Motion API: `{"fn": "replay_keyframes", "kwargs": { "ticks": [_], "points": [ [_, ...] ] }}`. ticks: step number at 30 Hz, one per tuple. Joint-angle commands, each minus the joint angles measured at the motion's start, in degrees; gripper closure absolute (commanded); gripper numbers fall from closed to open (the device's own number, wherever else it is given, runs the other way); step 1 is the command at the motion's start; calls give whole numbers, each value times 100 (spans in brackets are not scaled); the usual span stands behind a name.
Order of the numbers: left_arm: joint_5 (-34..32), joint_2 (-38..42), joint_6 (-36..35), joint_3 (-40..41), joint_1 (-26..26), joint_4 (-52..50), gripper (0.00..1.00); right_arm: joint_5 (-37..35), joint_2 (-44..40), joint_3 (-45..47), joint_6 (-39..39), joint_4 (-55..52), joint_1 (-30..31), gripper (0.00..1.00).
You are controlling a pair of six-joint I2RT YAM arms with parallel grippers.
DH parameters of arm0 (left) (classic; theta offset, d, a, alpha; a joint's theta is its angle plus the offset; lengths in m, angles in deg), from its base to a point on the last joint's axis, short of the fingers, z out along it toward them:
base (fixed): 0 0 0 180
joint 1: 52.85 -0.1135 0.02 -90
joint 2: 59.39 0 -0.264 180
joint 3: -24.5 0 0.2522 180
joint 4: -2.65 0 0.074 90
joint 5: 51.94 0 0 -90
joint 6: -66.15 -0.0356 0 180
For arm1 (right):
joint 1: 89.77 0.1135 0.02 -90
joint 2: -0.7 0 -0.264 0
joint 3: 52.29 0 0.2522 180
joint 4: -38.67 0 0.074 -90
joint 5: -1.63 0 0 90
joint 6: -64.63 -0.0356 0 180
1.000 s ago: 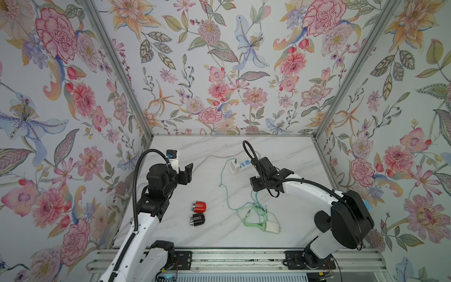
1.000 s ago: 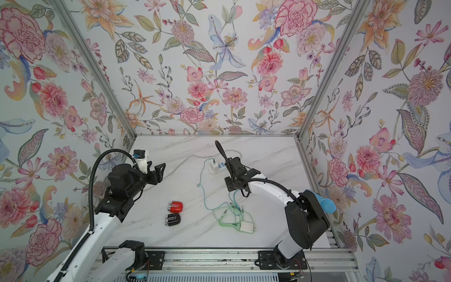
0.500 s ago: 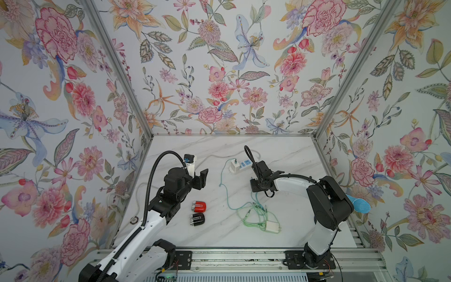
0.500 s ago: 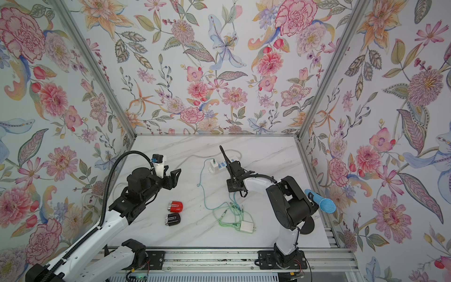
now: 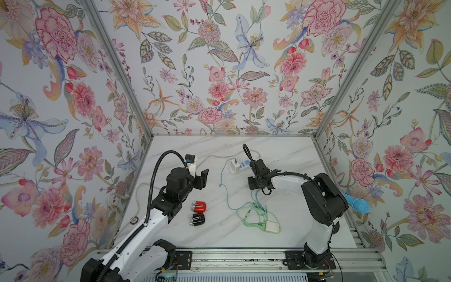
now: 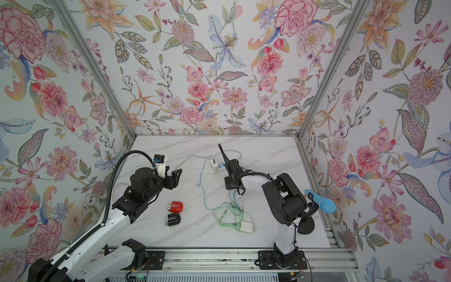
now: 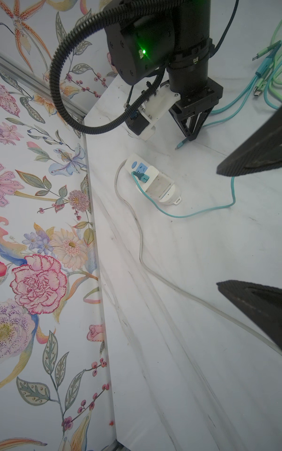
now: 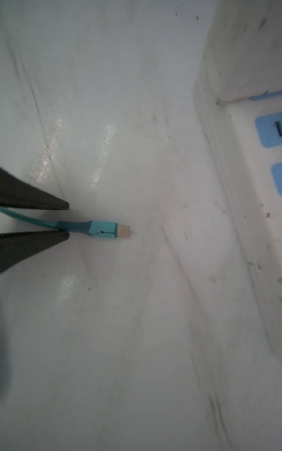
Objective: Charge the electric shaver
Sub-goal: Pick up the charging cable from the center of the board.
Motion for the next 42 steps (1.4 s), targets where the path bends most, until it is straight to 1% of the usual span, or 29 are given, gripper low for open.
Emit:
{"fn": "replay_keyframes", "kwargs": {
  "ticks": [1, 5, 11, 14, 17, 21, 24, 29, 31, 34, 38, 42],
  "points": [
    [-12, -14, 133, 218, 51, 186, 30, 120, -39, 162, -73, -105, -10, 88],
    [15, 23, 206, 354, 47, 267, 30, 371, -426, 207, 0, -197, -10, 100],
    [210, -135, 233, 342, 47, 441, 31, 739, -1131, 207, 215, -383, -26, 100],
    [363, -196, 215, 323, 46, 506, 31, 1106, -1455, 237, 367, -429, -36, 100],
    [784, -256, 176, 294, 48, 624, 31, 1562, -1766, 333, 643, -433, -36, 100],
    [1621, -392, 180, 258, 80, 911, 31, 2080, -2154, 492, 1056, -417, -36, 100],
    [1892, -493, 96, 231, 260, 1057, 31, 2516, -2353, 567, 1298, -418, -53, 100],
    [2106, -752, 115, 116, 400, 1139, 34, 3064, -2562, 461, 1551, -419, -32, 100],
    [2157, -793, 136, 93, 477, 1237, 34, 3195, -2548, 404, 1622, -429, -19, 100],
    [2422, -859, 117, 78, 562, 1414, 34, 3428, -2483, 284, 1741, -503, 2, 100],
    [2865, -1021, -150, 37, 638, 1408, 34, 3747, -2473, 144, 1844, -540, 77, 100],
    [2916, -1101, -512, 1, 677, 1306, 35, 3897, -2486, -5, 1927, -704, 134, 100]
  ]
}}
